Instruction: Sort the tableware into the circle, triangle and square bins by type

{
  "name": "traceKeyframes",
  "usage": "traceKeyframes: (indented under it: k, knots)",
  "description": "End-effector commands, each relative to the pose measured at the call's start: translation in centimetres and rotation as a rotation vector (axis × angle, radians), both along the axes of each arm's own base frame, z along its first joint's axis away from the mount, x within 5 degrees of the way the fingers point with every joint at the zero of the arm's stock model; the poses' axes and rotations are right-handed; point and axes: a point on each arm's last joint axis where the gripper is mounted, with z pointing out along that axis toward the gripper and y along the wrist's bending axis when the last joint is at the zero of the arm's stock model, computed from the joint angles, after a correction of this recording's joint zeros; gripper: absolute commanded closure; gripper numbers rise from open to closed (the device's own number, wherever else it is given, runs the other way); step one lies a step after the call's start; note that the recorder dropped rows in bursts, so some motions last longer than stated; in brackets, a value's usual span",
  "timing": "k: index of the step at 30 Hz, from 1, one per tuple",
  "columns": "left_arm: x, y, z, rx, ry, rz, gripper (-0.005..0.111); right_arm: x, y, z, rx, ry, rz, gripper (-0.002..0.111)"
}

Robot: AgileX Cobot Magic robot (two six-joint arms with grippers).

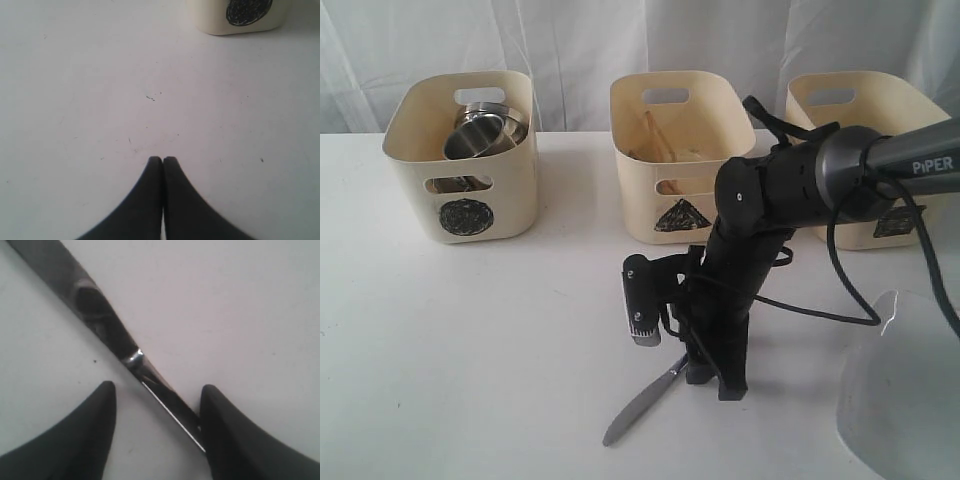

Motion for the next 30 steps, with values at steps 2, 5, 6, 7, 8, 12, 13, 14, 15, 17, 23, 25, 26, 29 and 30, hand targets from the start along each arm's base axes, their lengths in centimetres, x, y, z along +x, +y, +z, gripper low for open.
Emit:
traceKeyframes:
  k: [2, 5, 6, 7, 8, 12, 13, 14, 15, 17, 23, 25, 26, 29, 30]
  knots:
    - [0.0, 0.0, -0.1, -0.011, -0.001, 0.004, 0.107, -1.2, -0.3, -0.6, -0.03, 0.148, -0.029, 0.065]
    - [0.0, 0.0, -0.1, -0.011, -0.001, 0.004, 0.107, -1.3, -0.3, -0.7, -0.039, 0.19, -0.156, 0.066]
    - [0.0, 0.0, -0.1, -0.011, -0.001, 0.004, 0.107, -1.3, -0.4, -0.7, -0.042, 0.195, -0.195, 0.066]
    - [0.0, 0.0, -0.1, -0.011, -0.001, 0.004, 0.107, -1.3, -0.4, -0.8, -0.046, 0.199, -0.212, 0.066]
    - [0.0, 0.0, -0.1, -0.011, -0.001, 0.004, 0.107, -1.3, -0.4, -0.9, -0.047, 0.203, -0.226, 0.066]
    - [0.0, 0.0, -0.1, -0.011, -0.001, 0.004, 0.107, -1.3, -0.4, -1.5, -0.061, 0.22, -0.23, 0.066]
    - [0.0, 0.0, -0.1, -0.011, -0.001, 0.004, 0.107, -1.4, -0.5, -1.7, -0.071, 0.225, -0.225, 0.066]
    - [0.0, 0.0, -0.1, -0.011, -0.001, 0.004, 0.107, -1.5, -0.6, -1.9, -0.09, 0.234, -0.212, 0.066]
    - [0.0, 0.0, -0.1, -0.011, -0.001, 0.004, 0.107, -1.5, -0.8, -2.1, -0.116, 0.247, -0.209, 0.066]
    - [0.0, 0.0, -0.1, -0.011, -0.001, 0.004, 0.107, -1.6, -1.1, -2.5, -0.171, 0.249, -0.212, 0.066]
    - [0.0, 0.0, -0.1, -0.011, -0.001, 0.004, 0.107, -1.7, -1.0, -2.9, -0.283, 0.191, -0.139, 0.067]
    - [0.0, 0.0, -0.1, -0.011, -0.001, 0.004, 0.107, -1.5, -0.7, -3.0, -0.268, 0.164, -0.097, 0.069]
    - [0.0, 0.0, -0.1, -0.011, -0.001, 0.004, 0.107, -1.4, -0.5, -3.0, -0.259, 0.148, -0.088, 0.071]
    - [0.0, 0.0, -0.1, -0.011, -0.001, 0.004, 0.107, -1.1, -0.1, -3.4, -0.229, 0.115, -0.089, 0.078]
    - [0.0, 0.0, -0.1, -0.011, -0.001, 0.004, 0.107, -1.1, -0.1, -3.6, -0.225, 0.115, -0.096, 0.081]
